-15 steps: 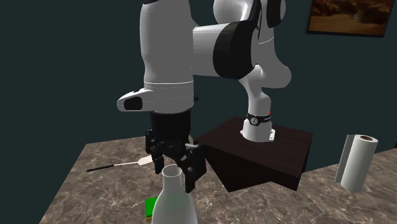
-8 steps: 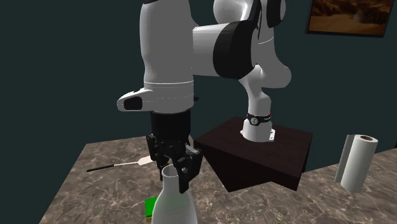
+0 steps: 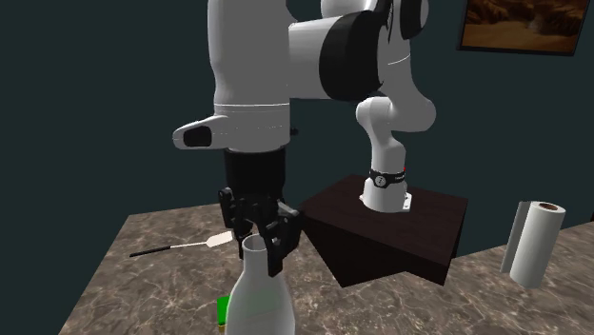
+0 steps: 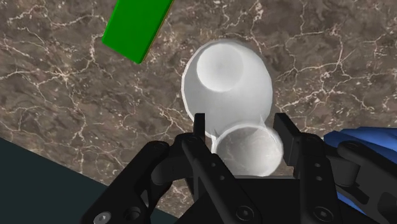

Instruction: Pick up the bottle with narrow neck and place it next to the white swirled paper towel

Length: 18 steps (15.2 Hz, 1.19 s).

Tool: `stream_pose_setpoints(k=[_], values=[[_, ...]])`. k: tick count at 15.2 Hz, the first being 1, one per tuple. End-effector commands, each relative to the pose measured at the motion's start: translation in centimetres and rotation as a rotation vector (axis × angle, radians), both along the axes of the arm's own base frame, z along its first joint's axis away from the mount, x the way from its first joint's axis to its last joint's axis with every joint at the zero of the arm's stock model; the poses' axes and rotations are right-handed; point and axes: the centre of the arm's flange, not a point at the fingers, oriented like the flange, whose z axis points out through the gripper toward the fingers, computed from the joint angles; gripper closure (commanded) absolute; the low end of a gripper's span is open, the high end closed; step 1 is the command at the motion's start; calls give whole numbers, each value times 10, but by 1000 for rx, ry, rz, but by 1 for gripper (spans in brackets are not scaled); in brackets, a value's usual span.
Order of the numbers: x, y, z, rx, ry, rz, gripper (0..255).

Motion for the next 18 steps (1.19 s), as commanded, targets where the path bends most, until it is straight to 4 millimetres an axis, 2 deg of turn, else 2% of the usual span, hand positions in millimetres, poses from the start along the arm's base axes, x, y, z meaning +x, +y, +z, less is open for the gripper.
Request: stream_pose_setpoints(k=[1, 18], values=[[1, 0, 11, 0, 0, 0, 255], [1, 0, 101, 0, 0, 0, 255]])
